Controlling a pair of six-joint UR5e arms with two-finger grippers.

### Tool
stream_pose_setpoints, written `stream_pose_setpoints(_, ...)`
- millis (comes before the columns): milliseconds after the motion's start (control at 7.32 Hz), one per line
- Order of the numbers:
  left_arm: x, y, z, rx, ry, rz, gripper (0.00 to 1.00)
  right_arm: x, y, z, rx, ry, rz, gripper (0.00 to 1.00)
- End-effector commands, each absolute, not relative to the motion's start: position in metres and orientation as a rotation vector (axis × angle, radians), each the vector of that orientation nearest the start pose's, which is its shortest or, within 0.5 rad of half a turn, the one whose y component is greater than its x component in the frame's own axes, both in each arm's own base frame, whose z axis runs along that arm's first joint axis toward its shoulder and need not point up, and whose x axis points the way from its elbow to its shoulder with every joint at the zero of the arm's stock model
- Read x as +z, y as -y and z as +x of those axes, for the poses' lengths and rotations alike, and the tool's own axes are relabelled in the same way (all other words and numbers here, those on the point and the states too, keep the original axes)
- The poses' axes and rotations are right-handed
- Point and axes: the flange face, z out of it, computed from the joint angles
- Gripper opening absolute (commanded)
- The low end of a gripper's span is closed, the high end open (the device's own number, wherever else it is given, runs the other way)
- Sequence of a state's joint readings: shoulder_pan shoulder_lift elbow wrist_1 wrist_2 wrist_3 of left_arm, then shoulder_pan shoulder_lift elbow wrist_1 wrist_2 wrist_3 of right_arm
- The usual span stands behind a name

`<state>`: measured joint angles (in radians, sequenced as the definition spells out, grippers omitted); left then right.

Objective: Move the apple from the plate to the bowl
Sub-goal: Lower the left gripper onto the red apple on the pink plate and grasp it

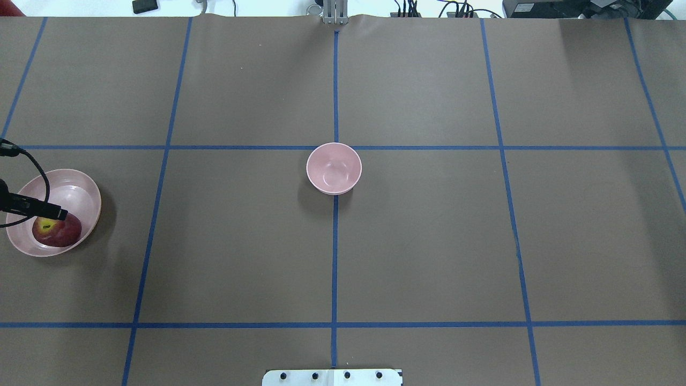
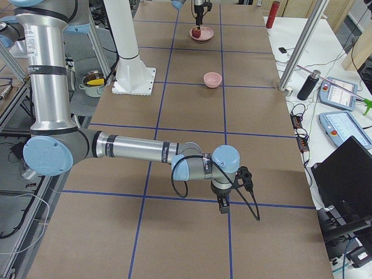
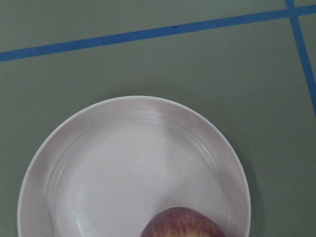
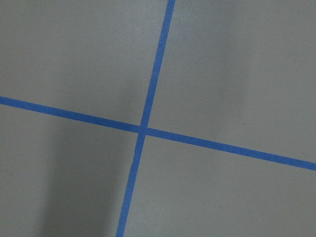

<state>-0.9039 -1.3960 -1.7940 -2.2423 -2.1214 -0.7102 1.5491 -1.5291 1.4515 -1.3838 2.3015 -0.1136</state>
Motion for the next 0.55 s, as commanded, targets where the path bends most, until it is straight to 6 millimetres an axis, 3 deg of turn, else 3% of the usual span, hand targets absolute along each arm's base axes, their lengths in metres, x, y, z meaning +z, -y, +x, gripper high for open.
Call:
stream_pose_setpoints(0,0.563,0.392,0.235,0.197,-0.834,0.199,0.98,0.682,0.517,0.055,-0.167,0.725,0.134,1.00)
stream_pose_setpoints(410,0.574,0.390,0.240,0.209,-0.823,0.181,0.98,0.682,0.518,0.054,-0.159,0.727,0.129,1.00)
